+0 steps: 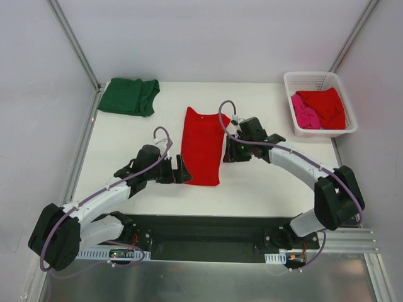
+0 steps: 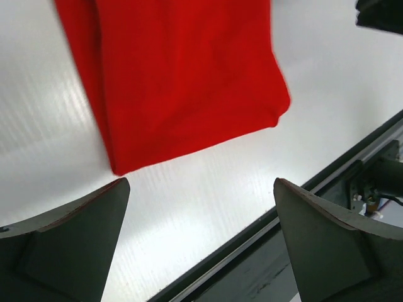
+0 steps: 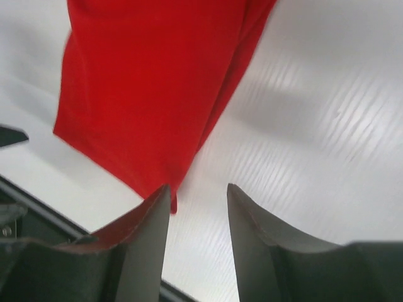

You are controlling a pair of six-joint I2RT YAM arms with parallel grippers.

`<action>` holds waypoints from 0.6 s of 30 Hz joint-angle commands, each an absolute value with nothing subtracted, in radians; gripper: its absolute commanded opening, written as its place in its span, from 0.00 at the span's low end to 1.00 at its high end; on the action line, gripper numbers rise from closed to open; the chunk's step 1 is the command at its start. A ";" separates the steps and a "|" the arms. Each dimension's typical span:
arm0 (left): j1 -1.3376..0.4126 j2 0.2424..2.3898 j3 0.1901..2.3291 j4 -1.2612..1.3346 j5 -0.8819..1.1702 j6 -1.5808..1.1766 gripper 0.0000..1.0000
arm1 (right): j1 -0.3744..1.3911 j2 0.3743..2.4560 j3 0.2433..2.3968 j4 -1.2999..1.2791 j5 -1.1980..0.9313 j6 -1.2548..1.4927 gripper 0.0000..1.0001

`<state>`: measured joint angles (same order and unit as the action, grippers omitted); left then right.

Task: Fold and stack the t-shirts
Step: Fold the tshirt

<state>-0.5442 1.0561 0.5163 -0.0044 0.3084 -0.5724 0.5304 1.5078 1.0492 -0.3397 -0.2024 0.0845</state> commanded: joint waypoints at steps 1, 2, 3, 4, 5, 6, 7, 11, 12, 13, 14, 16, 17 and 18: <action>-0.552 1.060 0.442 -0.060 0.253 -0.554 0.99 | 0.593 1.430 0.941 -0.283 -0.206 0.213 0.45; -0.552 1.065 0.437 -0.058 0.247 -0.549 0.99 | 0.600 1.422 0.913 -0.266 -0.210 0.234 0.45; -0.551 1.069 0.422 -0.055 0.232 -0.545 0.99 | 0.604 1.408 0.872 -0.250 -0.215 0.271 0.45; -0.552 1.069 0.416 -0.049 0.227 -0.540 0.99 | 0.612 1.402 0.847 -0.232 -0.221 0.294 0.45; -0.551 1.069 0.413 -0.038 0.226 -0.537 0.99 | 0.615 1.396 0.827 -0.200 -0.225 0.313 0.45; -0.551 1.075 0.408 -0.032 0.219 -0.526 0.99 | 0.620 1.387 0.789 -0.180 -0.232 0.330 0.45; -0.551 1.080 0.407 -0.025 0.218 -0.523 0.99 | 0.630 1.382 0.772 -0.163 -0.235 0.359 0.45; -0.543 1.135 0.403 0.035 0.221 -0.509 0.99 | 0.653 1.370 0.723 -0.094 -0.232 0.414 0.45; -0.543 1.166 0.406 0.063 0.230 -0.506 0.99 | 0.658 1.370 0.716 -0.084 -0.232 0.423 0.45; -0.543 1.179 0.408 0.077 0.241 -0.506 0.99 | 0.663 1.367 0.706 -0.068 -0.230 0.443 0.45; -0.542 1.195 0.408 0.093 0.248 -0.505 0.99 | 0.666 1.362 0.701 -0.060 -0.229 0.451 0.45; -0.543 1.230 0.416 0.124 0.265 -0.502 0.99 | 0.673 1.358 0.695 -0.040 -0.226 0.468 0.45; -0.542 1.252 0.417 0.132 0.273 -0.502 0.99 | 0.676 1.350 0.687 -0.034 -0.224 0.482 0.45; -0.541 1.261 0.423 0.141 0.276 -0.496 0.99 | 0.680 1.345 0.683 -0.029 -0.219 0.489 0.45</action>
